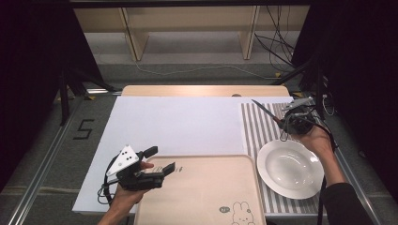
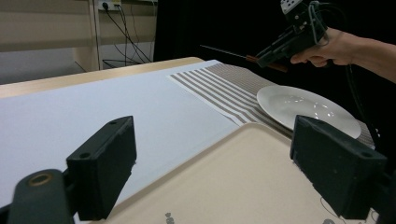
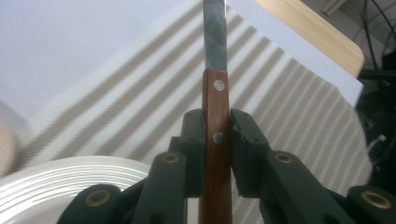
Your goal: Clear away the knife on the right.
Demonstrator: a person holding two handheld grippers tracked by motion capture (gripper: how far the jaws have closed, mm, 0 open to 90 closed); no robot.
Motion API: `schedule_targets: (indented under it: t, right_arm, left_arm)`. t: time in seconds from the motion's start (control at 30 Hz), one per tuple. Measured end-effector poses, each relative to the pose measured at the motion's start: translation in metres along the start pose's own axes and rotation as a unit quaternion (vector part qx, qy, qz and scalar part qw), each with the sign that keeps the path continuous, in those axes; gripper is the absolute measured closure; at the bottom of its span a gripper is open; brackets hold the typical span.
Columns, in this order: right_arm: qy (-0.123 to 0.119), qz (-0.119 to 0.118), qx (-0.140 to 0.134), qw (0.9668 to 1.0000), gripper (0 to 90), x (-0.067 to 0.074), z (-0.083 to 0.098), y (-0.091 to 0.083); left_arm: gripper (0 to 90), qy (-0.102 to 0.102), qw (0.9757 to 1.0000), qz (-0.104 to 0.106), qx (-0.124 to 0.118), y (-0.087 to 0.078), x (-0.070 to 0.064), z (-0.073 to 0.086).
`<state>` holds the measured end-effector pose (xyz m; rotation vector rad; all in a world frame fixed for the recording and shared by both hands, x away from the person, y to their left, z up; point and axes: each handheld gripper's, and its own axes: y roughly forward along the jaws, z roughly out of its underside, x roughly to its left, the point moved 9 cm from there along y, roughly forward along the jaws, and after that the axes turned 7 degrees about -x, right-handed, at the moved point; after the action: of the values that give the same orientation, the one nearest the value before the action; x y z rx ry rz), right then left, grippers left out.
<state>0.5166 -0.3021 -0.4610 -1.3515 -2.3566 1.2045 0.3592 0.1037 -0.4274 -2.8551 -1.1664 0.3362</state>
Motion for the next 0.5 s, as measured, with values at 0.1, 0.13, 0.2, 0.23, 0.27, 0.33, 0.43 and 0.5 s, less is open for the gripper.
schedule_targets:
  t: [0.1, 0.13, 0.2, 0.23, 0.27, 0.33, 0.43, 0.5]
  right_arm:
    - [-0.003, -0.011, -0.014, 0.9998, 77.1, 0.015, -0.002, -0.005]
    - [-0.009, -0.015, -0.012, 0.9998, 77.1, 0.019, -0.003, -0.007]
    - [-0.017, -0.016, -0.011, 0.9997, 77.1, 0.025, -0.003, -0.009]
    - [-0.022, -0.029, -0.02, 0.9991, 77.1, 0.036, -0.005, -0.014]
    - [-0.025, -0.033, -0.021, 0.9989, 77.1, 0.04, -0.005, -0.015]
    - [-0.042, -0.034, -0.02, 0.9983, 77.1, 0.051, -0.005, -0.02]
    - [-0.055, -0.047, -0.027, 0.997, 77.1, 0.07, -0.007, -0.028]
    - [-0.062, -0.052, -0.03, 0.9962, 77.1, 0.08, -0.007, -0.032]
  left_arm:
    - [14.4, -0.001, 1.0, 0.0, -0.001, 0.0, 0.0, -0.001]
    - [14.4, -0.001, 1.0, 0.0, -0.001, 0.0, 0.0, -0.001]
    - [14.4, 0.002, 1.0, 0.0, 0.0, 0.0, -0.001, -0.001]
    - [14.4, 0.002, 1.0, 0.001, -0.001, 0.0, -0.001, -0.001]
    - [14.4, 0.002, 1.0, 0.002, -0.002, 0.0, -0.002, -0.001]
    - [14.4, 0.003, 1.0, 0.003, -0.002, -0.001, -0.002, -0.001]
    - [14.4, 0.0, 1.0, 0.003, -0.003, -0.001, -0.001, -0.001]
    - [14.4, 0.002, 1.0, 0.002, -0.002, -0.002, -0.002, -0.001]
